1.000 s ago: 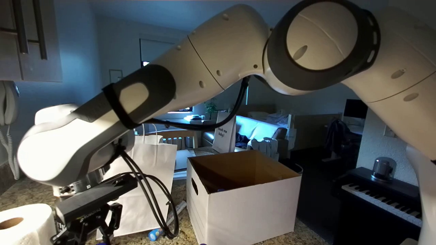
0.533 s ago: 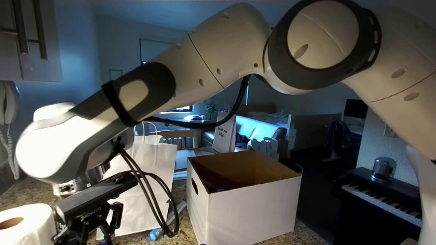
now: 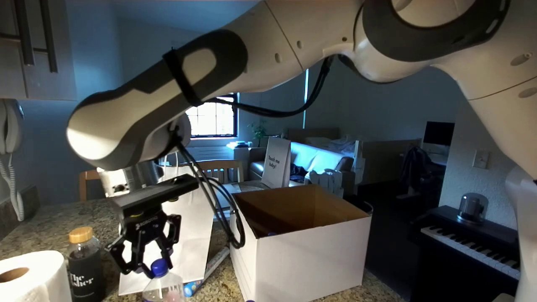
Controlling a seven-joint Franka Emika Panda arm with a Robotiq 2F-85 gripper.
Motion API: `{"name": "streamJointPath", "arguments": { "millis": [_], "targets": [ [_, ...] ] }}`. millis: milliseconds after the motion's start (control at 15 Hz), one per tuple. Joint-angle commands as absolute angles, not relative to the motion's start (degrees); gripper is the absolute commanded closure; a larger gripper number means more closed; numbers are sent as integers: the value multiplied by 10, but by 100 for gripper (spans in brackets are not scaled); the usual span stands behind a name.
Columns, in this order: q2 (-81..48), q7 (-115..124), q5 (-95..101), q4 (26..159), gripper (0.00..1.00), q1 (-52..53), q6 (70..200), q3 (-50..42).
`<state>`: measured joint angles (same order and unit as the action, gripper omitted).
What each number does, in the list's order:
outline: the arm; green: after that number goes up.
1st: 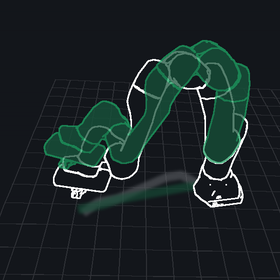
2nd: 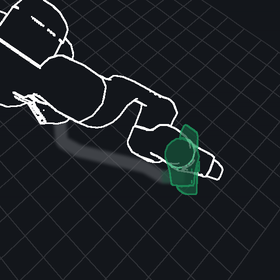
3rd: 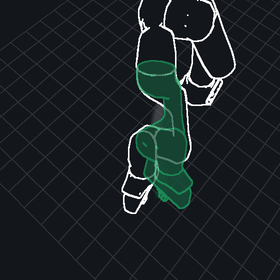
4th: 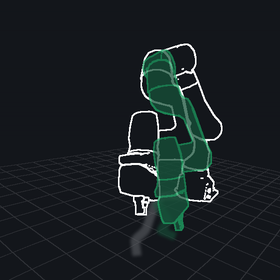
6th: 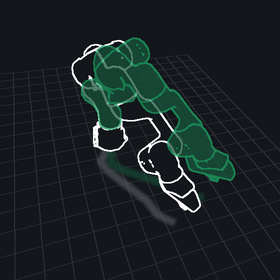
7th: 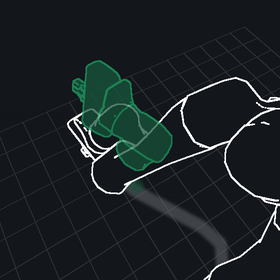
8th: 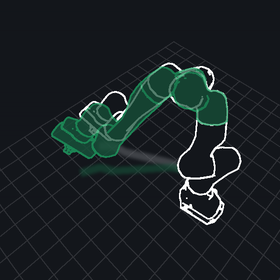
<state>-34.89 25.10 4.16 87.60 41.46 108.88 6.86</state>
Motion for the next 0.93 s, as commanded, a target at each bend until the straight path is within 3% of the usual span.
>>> {"name": "streamJointPath", "arguments": {
  "millis": [0,467,867],
  "targets": [
    [-239,201,25,970,86,357,1053,86],
    [-95,109,8,1002,86,240,944,118],
    [25,105,-59,1082,86,160,966,103]
  ]
}}
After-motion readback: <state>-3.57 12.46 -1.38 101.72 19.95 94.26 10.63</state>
